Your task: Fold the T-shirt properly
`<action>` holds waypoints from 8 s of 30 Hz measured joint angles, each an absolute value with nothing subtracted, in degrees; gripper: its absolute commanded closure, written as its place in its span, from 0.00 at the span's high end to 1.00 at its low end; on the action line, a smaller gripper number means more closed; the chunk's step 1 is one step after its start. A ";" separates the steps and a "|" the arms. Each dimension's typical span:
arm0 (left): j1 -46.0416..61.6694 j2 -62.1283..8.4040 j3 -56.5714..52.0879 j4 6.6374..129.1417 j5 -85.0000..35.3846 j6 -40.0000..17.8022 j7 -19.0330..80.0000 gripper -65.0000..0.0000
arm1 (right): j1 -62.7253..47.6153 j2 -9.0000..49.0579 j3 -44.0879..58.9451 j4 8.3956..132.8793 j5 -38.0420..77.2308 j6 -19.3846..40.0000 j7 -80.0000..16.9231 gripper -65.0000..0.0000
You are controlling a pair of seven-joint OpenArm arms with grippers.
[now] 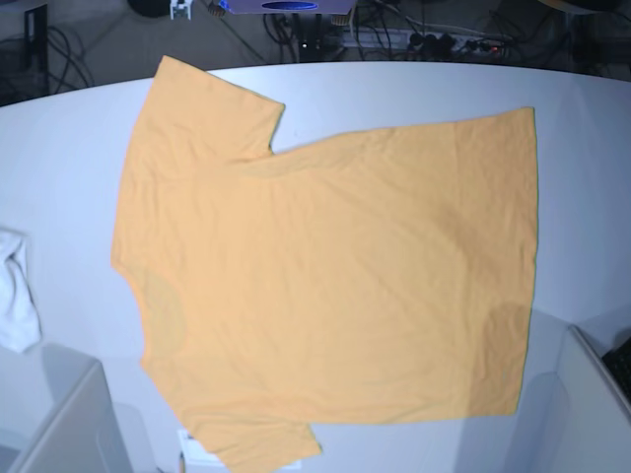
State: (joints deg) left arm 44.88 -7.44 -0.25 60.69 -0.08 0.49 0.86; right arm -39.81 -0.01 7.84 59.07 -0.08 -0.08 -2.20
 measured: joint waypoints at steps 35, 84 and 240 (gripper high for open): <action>59.33 -9.41 -24.45 110.10 -28.18 1.04 1.50 0.36 | -38.22 -2.46 23.24 113.95 30.57 -0.40 -29.21 0.56; 27.77 -7.20 -43.07 83.53 -47.70 -31.99 34.48 0.88 | -28.77 10.55 15.27 92.16 57.67 7.01 -27.83 0.55; -1.87 -10.02 -40.66 87.11 -31.90 -15.20 50.39 0.00 | 23.99 13.26 -3.88 58.94 54.65 -0.01 -44.58 0.00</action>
State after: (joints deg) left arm -1.87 -10.02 -40.66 87.11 -31.90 -15.20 50.39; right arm 23.99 13.26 -3.88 58.94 54.65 -0.01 -44.58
